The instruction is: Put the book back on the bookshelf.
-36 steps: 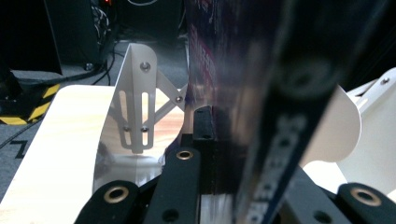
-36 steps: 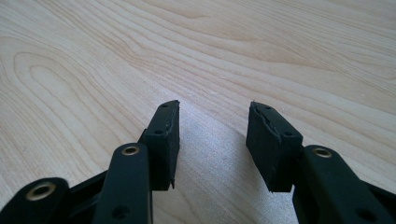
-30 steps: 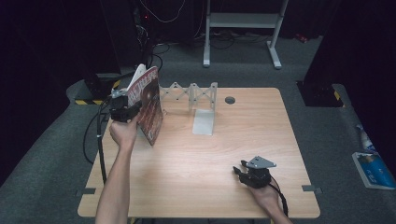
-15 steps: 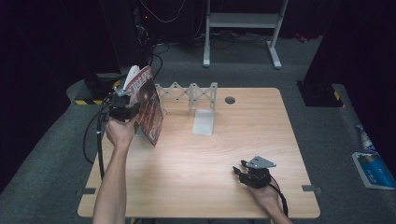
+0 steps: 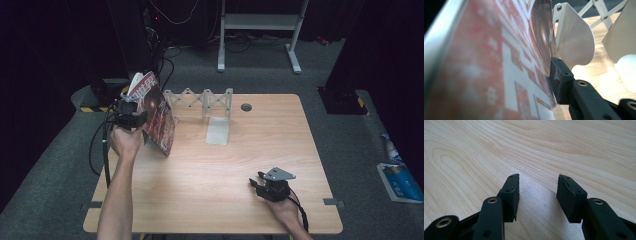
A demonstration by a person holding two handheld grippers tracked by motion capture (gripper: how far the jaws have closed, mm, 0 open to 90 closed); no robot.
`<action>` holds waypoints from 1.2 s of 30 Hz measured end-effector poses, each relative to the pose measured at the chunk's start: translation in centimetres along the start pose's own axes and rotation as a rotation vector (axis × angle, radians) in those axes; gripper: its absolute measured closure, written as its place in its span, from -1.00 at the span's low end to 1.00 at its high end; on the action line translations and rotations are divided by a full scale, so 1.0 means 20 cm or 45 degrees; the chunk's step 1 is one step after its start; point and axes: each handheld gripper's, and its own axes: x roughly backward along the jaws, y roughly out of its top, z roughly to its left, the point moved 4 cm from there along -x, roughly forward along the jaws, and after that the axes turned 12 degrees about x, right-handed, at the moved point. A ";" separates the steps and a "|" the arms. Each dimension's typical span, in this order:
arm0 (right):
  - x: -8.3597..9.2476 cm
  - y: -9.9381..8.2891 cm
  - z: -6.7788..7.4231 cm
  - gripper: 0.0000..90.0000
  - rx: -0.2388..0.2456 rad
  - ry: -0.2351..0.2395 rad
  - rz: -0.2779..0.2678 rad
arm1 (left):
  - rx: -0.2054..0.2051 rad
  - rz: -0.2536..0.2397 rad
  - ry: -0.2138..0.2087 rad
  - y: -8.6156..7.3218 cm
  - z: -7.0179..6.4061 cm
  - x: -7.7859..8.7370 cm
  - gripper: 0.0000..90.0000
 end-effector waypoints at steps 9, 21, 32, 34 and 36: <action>0.00 0.00 0.00 0.16 0.000 0.002 0.000 | -0.055 0.023 0.067 0.01 0.00 0.01 0.44; 0.00 0.00 0.00 0.16 0.000 0.001 0.000 | -0.088 0.035 0.137 0.03 0.00 0.03 0.31; 0.00 0.00 0.00 0.16 0.000 0.000 -0.001 | -0.044 0.032 0.141 0.03 0.04 0.04 0.25; 0.00 0.00 0.00 0.16 0.000 0.000 -0.001 | -0.029 0.034 0.138 0.02 0.04 0.04 0.24; 0.00 0.00 0.00 0.16 -0.002 0.000 0.000 | -0.014 0.034 0.133 0.02 0.05 0.04 0.23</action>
